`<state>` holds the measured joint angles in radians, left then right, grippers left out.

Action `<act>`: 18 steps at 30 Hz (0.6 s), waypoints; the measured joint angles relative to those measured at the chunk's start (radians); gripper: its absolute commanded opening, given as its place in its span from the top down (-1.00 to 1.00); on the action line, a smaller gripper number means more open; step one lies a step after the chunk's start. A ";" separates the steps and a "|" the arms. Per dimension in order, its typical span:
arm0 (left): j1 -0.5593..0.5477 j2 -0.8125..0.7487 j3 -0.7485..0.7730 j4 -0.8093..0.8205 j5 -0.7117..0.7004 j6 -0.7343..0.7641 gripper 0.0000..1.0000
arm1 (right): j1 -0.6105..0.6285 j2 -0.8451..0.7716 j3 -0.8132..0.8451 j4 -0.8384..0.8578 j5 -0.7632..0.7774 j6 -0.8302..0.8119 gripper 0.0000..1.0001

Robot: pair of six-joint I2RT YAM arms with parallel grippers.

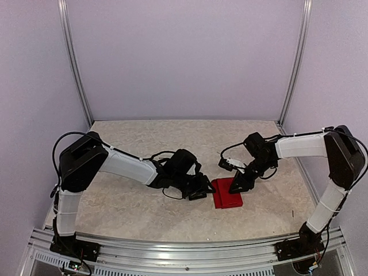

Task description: Fold the paper box

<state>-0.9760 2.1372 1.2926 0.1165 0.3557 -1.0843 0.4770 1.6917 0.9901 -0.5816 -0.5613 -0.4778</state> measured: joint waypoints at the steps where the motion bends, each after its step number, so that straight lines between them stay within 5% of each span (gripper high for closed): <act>1: 0.000 0.008 0.011 0.001 0.005 -0.002 0.01 | 0.001 0.016 0.000 0.003 0.001 0.000 0.44; 18: 0.012 0.068 0.052 0.080 0.062 -0.017 0.02 | 0.000 0.071 0.027 0.019 -0.051 0.008 0.45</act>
<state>-0.9638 2.2051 1.3449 0.1970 0.4179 -1.1011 0.4767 1.7630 1.0176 -0.5625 -0.6125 -0.4698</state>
